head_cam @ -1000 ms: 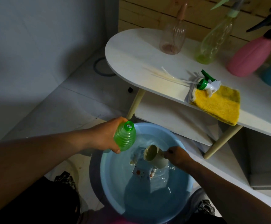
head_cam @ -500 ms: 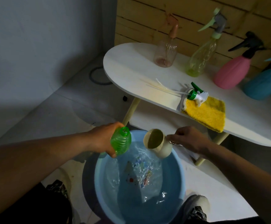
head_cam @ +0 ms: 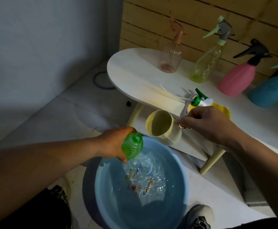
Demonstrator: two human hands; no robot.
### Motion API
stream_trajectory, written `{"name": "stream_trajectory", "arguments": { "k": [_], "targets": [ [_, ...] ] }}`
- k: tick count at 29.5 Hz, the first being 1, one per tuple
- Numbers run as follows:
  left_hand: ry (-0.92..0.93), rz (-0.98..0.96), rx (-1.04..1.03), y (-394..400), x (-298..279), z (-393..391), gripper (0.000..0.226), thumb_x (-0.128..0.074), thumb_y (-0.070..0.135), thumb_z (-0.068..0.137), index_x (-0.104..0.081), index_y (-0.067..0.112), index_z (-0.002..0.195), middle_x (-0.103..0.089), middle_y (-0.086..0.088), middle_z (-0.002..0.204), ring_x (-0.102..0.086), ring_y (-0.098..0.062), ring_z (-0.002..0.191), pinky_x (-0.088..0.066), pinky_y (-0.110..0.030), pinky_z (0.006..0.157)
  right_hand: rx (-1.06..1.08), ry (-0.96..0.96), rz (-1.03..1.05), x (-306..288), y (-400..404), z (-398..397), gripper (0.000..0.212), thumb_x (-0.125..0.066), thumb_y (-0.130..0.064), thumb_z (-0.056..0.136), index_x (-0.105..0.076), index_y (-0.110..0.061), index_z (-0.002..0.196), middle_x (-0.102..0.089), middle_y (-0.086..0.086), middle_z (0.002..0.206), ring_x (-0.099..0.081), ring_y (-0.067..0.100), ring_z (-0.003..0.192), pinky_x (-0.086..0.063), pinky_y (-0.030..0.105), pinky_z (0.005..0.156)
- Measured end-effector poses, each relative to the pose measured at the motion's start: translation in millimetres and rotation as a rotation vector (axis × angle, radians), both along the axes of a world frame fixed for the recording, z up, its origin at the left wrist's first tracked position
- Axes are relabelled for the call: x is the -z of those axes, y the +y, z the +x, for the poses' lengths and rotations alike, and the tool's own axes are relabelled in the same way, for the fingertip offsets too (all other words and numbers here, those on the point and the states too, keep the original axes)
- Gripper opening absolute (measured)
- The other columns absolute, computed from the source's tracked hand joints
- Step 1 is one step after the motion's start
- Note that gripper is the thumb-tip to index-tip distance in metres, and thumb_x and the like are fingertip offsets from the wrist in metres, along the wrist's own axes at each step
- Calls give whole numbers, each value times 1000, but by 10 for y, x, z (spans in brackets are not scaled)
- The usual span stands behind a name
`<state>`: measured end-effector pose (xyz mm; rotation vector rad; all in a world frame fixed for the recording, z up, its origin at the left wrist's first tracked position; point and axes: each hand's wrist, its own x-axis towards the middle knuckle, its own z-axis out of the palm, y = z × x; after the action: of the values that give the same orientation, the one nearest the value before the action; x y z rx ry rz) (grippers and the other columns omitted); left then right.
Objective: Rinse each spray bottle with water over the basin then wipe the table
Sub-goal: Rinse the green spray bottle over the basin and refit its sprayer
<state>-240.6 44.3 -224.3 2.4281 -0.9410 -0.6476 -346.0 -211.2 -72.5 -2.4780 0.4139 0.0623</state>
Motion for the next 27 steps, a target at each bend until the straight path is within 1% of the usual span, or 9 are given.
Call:
{"name": "stream_trajectory", "arguments": {
  "k": [2,4,6,10,14,22,27],
  "targets": [
    [6,-15,1,-24,1,8,104,-100,38,53,-43,37,140,-55,10,134,-55,-16,118,-50,-37,98,-6,-7,-41,-9,20,8,38,-73,-53,83,-72,-17,73,-73,8,78,-58,22,67,-48,39,63],
    [4,-33,-2,-36,-8,9,104,-100,38,53,-42,36,140,-55,11,134,-54,-15,119,-50,-37,99,-17,-14,-86,-2,36,9,39,-72,-55,84,-71,-17,74,-72,7,76,-62,24,71,-50,42,66],
    [4,-39,-5,-53,-3,7,105,-100,40,53,-41,37,140,-54,12,133,-55,-15,118,-50,-38,98,-21,-13,-114,13,44,2,40,-71,-56,85,-71,-17,74,-70,5,74,-63,25,74,-50,39,65],
    [23,-51,8,-77,-5,3,104,-100,40,53,-42,36,139,-56,11,133,-56,-16,119,-51,-39,99,-35,-34,-145,19,81,-12,42,-71,-55,85,-68,-16,72,-65,4,67,-55,18,64,-42,34,59],
    [40,-55,19,-99,-24,-16,105,-100,39,55,-41,34,141,-55,9,135,-55,-16,120,-51,-40,100,-46,-57,-181,4,113,-33,43,-71,-55,85,-64,-15,68,-59,0,61,-50,16,59,-39,35,57],
    [36,-51,33,-129,-83,-49,101,-99,36,59,-41,29,141,-53,8,132,-52,-16,117,-50,-37,98,-63,-108,-287,35,109,-53,47,-68,-62,83,-59,-20,64,-57,-3,59,-54,18,61,-42,37,58],
    [36,-57,40,-146,-77,-60,98,-99,36,57,-44,29,138,-56,9,130,-55,-16,116,-51,-39,96,-61,-119,-304,0,135,-79,45,-68,-60,84,-58,-21,63,-56,-4,57,-54,18,61,-45,39,60]
  ]
}}
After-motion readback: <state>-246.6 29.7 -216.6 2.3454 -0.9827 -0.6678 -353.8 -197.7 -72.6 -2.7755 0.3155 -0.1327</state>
